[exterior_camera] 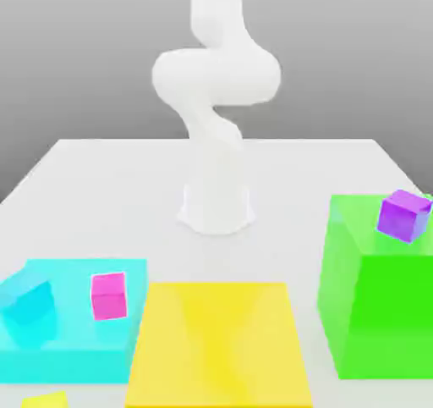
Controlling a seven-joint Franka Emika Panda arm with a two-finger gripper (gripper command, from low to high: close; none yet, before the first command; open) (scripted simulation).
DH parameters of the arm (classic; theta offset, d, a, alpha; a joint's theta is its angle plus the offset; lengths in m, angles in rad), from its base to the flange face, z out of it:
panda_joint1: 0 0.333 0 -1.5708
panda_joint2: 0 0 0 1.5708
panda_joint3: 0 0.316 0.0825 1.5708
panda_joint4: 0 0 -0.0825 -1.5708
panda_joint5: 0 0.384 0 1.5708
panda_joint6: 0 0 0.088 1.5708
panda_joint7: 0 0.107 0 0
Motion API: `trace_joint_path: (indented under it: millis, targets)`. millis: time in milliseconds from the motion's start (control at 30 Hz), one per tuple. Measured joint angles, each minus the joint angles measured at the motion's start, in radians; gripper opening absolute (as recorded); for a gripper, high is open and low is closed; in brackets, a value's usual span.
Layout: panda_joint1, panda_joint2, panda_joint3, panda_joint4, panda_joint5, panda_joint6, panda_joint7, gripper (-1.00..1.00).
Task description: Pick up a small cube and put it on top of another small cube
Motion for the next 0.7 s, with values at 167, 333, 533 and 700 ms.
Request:
trace_joint_path:
  millis: [167,333,533,700]
  targets:
    - [0.049,0.186,-0.098,0.028,0.056,0.03,-0.124,0.0]
    - [0.076,0.367,-0.179,0.056,0.129,0.057,-0.258,0.0]
    - [0.079,0.587,-0.246,0.089,0.222,0.088,-0.423,0.0]
    - [0.044,0.766,-0.265,0.116,0.283,0.117,-0.548,0.0]
